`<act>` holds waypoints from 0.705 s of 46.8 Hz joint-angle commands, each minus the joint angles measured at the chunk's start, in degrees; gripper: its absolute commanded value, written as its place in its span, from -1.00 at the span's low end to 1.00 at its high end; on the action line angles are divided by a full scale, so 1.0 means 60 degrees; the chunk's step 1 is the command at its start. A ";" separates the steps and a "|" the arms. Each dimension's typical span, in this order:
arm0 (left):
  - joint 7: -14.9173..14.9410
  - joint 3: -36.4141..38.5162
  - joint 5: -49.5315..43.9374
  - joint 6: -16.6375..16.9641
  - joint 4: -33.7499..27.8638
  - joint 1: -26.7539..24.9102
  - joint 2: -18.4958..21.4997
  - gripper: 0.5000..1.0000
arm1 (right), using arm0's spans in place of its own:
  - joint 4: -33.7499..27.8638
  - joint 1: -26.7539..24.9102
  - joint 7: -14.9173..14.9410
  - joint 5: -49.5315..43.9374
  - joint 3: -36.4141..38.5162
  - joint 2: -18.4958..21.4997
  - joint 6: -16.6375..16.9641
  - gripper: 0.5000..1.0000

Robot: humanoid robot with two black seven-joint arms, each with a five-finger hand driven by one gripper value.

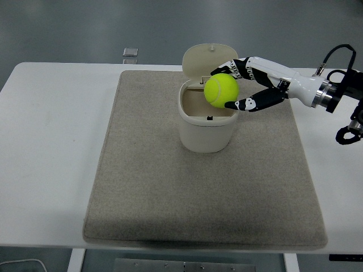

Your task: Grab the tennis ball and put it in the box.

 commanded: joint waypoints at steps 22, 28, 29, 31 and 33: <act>0.0000 0.0000 0.0000 0.0000 0.0000 0.0001 0.0000 0.97 | 0.0008 0.0042 0.0015 0.1276 0.0161 -0.0806 0.0733 0.63; 0.0000 0.0000 0.0000 0.0000 0.0000 0.0001 0.0000 0.97 | -0.0022 0.0086 -0.0014 0.2638 0.0044 -0.1450 0.1978 0.63; 0.0000 0.0000 0.0000 0.0000 0.0000 0.0001 0.0000 0.97 | -0.0051 0.0072 -0.0015 0.2829 0.0029 -0.1538 0.2169 0.63; 0.0000 0.0000 0.0000 0.0000 0.0000 0.0001 0.0000 0.97 | -0.0153 0.0057 -0.0015 0.3166 0.0000 -0.1700 0.2393 0.63; 0.0000 0.0000 0.0000 0.0000 0.0000 0.0001 0.0000 0.97 | -0.0314 0.0028 -0.0015 0.3430 -0.0015 -0.1773 0.2393 0.63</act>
